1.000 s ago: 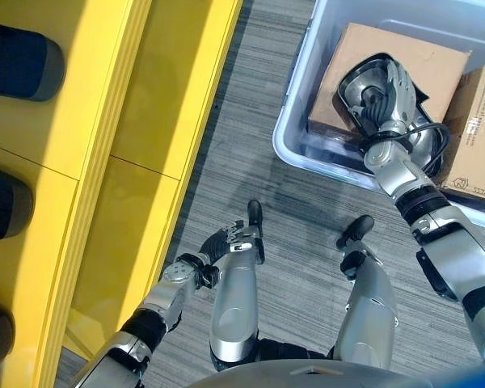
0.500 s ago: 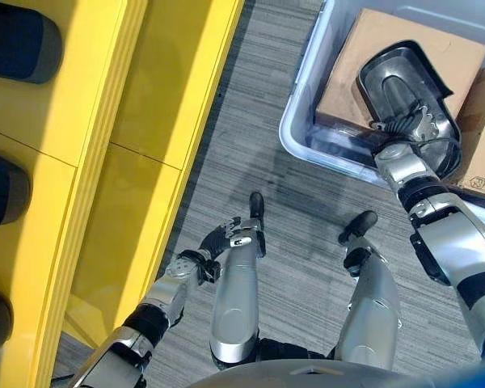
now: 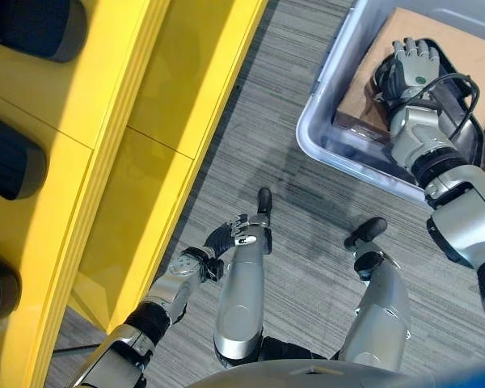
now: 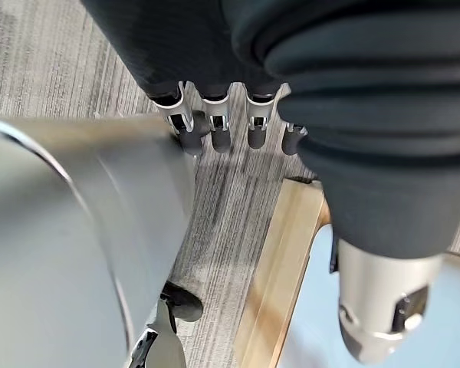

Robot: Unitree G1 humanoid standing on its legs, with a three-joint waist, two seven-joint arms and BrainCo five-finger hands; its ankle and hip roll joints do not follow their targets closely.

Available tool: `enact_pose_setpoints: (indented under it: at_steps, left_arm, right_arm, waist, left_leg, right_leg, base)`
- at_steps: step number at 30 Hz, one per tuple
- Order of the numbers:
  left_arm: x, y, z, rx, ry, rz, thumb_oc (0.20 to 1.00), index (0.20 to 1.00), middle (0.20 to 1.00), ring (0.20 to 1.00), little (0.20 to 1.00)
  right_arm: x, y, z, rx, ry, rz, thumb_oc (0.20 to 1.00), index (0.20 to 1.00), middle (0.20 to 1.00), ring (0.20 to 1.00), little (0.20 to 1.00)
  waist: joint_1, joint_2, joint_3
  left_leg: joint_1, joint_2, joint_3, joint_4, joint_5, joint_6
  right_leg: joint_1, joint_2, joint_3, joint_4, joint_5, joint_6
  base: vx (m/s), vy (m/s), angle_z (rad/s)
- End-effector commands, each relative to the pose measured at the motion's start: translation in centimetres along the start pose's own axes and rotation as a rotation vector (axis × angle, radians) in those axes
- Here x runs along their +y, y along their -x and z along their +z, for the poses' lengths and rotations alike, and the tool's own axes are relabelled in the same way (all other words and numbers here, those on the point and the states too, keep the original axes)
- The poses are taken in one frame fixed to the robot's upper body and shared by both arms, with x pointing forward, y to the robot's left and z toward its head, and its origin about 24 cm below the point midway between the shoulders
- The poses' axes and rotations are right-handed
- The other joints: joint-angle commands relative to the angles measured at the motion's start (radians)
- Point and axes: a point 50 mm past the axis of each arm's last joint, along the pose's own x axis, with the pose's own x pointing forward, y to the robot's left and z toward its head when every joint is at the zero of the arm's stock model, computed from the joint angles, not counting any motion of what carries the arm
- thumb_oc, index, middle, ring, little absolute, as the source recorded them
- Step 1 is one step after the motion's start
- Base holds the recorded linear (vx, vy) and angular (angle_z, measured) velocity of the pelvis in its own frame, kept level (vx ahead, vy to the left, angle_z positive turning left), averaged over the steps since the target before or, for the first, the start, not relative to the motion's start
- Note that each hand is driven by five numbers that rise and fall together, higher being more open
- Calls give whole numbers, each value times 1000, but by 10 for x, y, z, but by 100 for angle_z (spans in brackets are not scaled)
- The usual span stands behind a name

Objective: Move parts from the plastic box to the shelf.

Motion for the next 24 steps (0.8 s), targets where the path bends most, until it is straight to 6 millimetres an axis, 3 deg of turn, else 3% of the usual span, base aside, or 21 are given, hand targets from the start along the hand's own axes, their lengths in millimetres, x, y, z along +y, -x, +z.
enact_pose_setpoints:
  at_steps: [1,3,7,10,15,20,24]
  left_arm:
    - [2,22,-35,112,-47,-39,1000,1000,1000,1000,1000]
    - [9,28,-36,107,-53,-38,1000,1000,1000,1000,1000]
    - [17,36,-38,114,-68,-38,1000,1000,1000,1000,1000]
    - [18,39,-38,106,-59,-33,1000,1000,1000,1000,1000]
    - [11,35,-37,103,-63,-44,1000,1000,1000,1000,1000]
    - [-6,22,-34,100,-39,-57,1000,1000,1000,1000,1000]
    - [-2,21,-33,110,-26,-51,1000,1000,1000,1000,1000]
  right_arm:
    - [-24,-11,-4,-95,200,-73,1000,1000,1000,1000,1000]
    - [-22,-11,-6,-183,357,-35,1000,1000,1000,1000,1000]
    - [-15,-9,-25,-92,323,45,1000,1000,1000,1000,1000]
    - [1,-3,-46,103,70,150,1000,1000,1000,1000,1000]
    - [17,5,-51,327,-273,181,1000,1000,1000,1000,1000]
    - [53,21,-16,338,-723,439,1000,1000,1000,1000,1000]
    - [50,21,11,151,-682,504,1000,1000,1000,1000,1000]
  waist:
    - [11,22,-26]
    - [16,14,-26]
    - [17,6,-26]
    - [18,10,-26]
    - [19,24,-26]
    - [13,44,-26]
    - [10,41,-26]
  left_leg:
    - [-43,19,15,42,-42,1]
    - [-43,26,14,42,-41,0]
    - [-43,32,12,40,-39,-1]
    - [-43,34,13,30,-34,-1]
    - [-54,28,8,30,-34,-1]
    - [-68,20,12,21,-28,-5]
    - [-78,26,20,33,-25,-11]
  right_leg:
    - [20,-10,43,66,-82,120]
    - [24,-10,36,64,-82,122]
    - [27,-7,36,53,-78,122]
    - [27,-4,34,37,-71,120]
    - [13,-3,40,36,-68,114]
    - [-13,-6,51,43,-72,108]
    - [-31,-10,55,67,-78,105]
  base:
    - [-3,-57,9]
    - [-5,-58,1]
    - [-10,-45,-1]
    - [0,0,0]
    - [0,0,0]
    - [-26,65,-3]
    - [4,30,-1]
